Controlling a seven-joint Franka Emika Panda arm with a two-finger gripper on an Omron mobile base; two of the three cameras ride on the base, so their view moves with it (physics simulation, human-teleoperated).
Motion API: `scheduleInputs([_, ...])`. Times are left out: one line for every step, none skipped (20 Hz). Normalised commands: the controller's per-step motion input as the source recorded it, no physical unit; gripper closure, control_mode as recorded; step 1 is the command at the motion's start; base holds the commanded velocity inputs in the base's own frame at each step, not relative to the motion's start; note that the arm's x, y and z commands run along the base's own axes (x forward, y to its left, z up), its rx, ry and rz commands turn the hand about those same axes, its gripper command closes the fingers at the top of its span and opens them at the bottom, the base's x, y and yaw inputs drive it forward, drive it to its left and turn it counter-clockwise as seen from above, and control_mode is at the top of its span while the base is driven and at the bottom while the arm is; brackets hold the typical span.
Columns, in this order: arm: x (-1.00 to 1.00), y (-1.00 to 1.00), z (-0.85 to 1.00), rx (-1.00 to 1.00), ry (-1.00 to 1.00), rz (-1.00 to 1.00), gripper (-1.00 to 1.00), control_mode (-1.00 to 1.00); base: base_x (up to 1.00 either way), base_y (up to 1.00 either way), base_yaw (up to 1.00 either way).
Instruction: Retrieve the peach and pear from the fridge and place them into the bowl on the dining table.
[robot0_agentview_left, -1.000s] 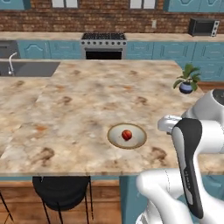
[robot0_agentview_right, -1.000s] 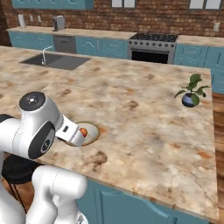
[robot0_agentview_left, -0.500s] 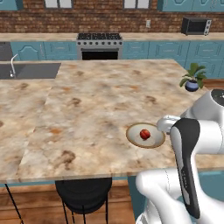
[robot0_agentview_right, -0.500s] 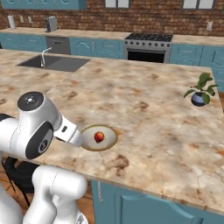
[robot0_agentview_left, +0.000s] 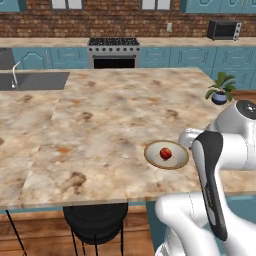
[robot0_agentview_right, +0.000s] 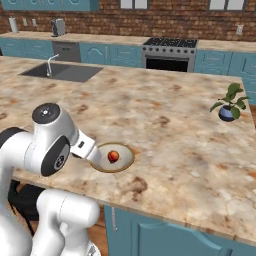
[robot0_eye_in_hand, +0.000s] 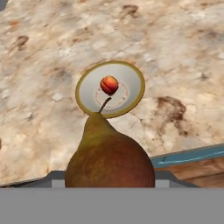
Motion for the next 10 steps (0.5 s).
scheduleInputs([0.66, -0.04, -0.24, 0.0, 0.03, -0.03, 1.0, -1.0, 0.0, 0.0, 0.0])
scheduleInputs([0.65, -0.02, -0.29, 0.0, 0.05, -0.02, 1.0, -1.0, 0.0, 0.0, 0.0])
scheduleInputs([0.56, 0.0, -0.41, 0.0, 0.09, -0.03, 1.0, -1.0, 0.0, 0.0, 0.0])
scheduleInputs([0.51, 0.0, -0.45, 0.0, 0.09, -0.03, 1.0, -1.0, 0.0, 0.0, 0.0])
scheduleInputs([0.47, 0.0, -0.49, 0.0, 0.08, -0.02, 1.0, -1.0, 0.0, 0.0, 0.0])
scheduleInputs([0.49, 0.0, -0.51, 0.0, 0.06, -0.02, 1.0, -1.0, 0.0, 0.0, 0.0])
scheduleInputs([0.47, 0.0, -0.53, 0.0, 0.04, -0.01, 1.0, -1.0, 0.0, 0.0, 0.0])
scheduleInputs([0.47, 0.0, -0.52, 0.0, 0.04, -0.01, 1.0, -1.0, 0.0, 0.0, 0.0])
scheduleInputs([0.47, 0.0, -0.51, 0.0, 0.04, -0.01, 1.0, -1.0, 0.0, 0.0, 0.0])
scheduleInputs([0.44, 0.0, -0.53, 0.0, 0.05, -0.01, 1.0, -1.0, 0.0, 0.0, 0.0])
